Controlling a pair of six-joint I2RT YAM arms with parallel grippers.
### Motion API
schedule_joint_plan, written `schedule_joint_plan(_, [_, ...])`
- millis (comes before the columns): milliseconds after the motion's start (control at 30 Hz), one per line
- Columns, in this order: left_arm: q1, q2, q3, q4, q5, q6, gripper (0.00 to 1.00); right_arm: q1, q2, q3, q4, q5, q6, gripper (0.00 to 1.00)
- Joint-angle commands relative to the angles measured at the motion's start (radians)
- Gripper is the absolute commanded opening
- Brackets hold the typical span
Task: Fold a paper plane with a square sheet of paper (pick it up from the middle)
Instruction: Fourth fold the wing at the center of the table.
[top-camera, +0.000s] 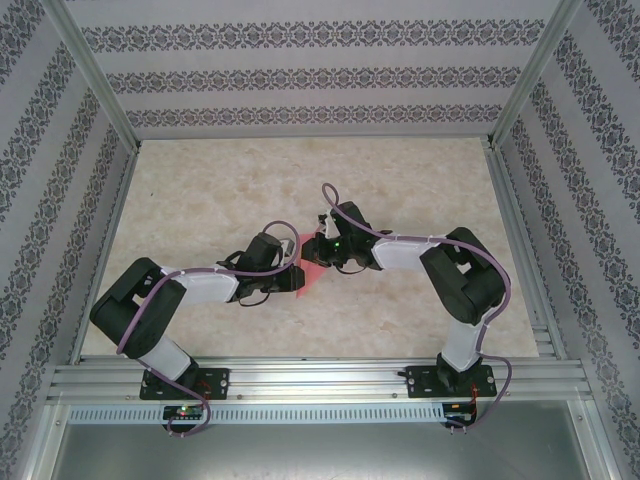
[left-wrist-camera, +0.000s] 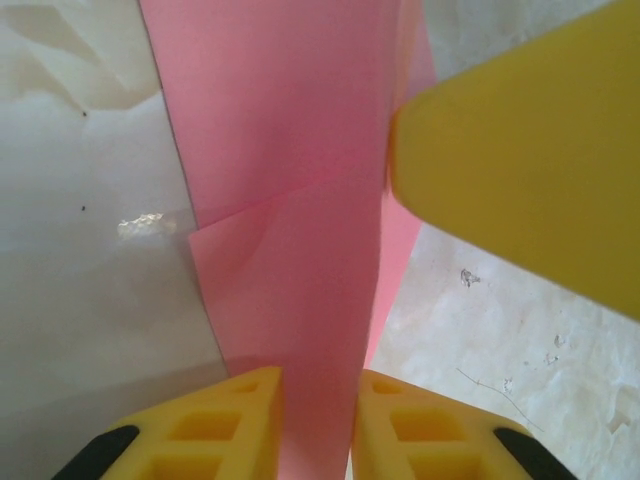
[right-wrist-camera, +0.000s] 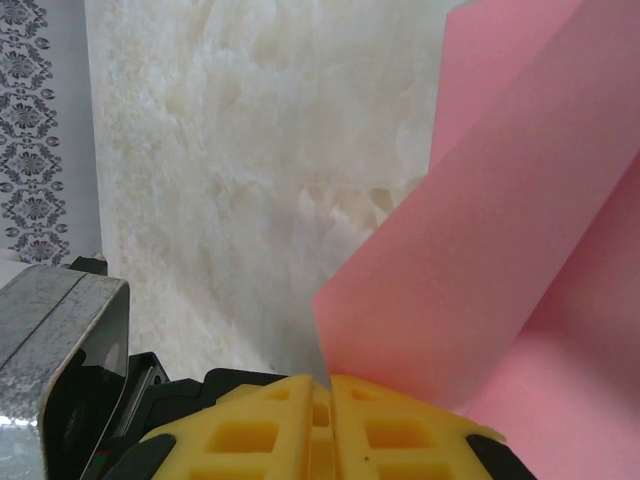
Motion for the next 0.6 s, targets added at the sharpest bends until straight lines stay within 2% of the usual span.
schedule_joint_plan(0, [0.011,-0.006,0.007,-0.030,-0.015,0.032,0.26,-0.010,0.024,0.021,0.043,-0.001,0.000,0.14])
schedule_joint_plan(367, [-0.017,0.016,0.049,-0.067,-0.021,0.076,0.34,-0.011,0.029,0.039,0.052,-0.015,0.006,0.14])
schedule_joint_plan(567, [-0.050,0.027,0.092,-0.116,-0.078,0.101,0.36,-0.011,0.030,0.043,0.053,-0.017,0.008,0.14])
